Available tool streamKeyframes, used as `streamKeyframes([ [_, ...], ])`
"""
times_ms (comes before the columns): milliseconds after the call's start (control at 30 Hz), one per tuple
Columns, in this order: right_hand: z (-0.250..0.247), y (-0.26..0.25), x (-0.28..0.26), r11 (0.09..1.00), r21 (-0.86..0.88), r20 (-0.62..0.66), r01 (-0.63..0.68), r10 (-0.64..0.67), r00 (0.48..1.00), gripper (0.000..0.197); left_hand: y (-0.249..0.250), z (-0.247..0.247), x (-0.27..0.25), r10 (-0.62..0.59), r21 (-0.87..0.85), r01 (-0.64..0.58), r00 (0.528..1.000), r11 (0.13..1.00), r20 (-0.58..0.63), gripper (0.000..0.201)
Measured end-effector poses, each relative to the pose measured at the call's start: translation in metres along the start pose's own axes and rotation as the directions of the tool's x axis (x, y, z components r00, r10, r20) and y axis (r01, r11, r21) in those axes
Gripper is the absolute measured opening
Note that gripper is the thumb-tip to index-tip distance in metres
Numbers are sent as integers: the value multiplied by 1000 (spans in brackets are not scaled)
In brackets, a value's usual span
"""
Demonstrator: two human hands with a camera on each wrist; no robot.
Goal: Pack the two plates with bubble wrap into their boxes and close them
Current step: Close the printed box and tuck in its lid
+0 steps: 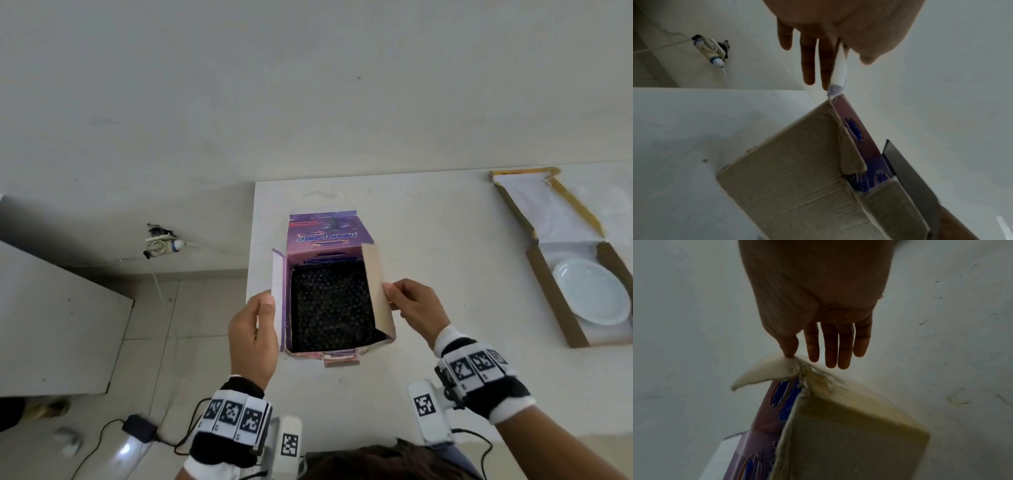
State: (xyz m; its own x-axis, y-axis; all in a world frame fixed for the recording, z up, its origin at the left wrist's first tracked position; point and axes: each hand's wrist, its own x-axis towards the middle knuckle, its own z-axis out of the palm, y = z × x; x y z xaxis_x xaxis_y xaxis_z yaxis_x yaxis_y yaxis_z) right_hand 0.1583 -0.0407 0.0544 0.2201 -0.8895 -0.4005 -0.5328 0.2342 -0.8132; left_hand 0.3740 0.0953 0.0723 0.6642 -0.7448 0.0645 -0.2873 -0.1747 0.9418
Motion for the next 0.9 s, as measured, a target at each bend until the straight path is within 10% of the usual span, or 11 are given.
streamKeyframes([
  [333,5,-18,-7,847,-527,-125,73,-162,979,20,-15,13,-2,140,150,-145,989,978,41,26],
  [500,3,-8,-1,928,-368,-46,64,-87,995,23,-24,21,3,-93,194,73,991,978,96,44],
  [900,6,-38,66,1000,9,174,-2,1,985,58,-30,22,10,-67,171,38,983,985,168,32],
])
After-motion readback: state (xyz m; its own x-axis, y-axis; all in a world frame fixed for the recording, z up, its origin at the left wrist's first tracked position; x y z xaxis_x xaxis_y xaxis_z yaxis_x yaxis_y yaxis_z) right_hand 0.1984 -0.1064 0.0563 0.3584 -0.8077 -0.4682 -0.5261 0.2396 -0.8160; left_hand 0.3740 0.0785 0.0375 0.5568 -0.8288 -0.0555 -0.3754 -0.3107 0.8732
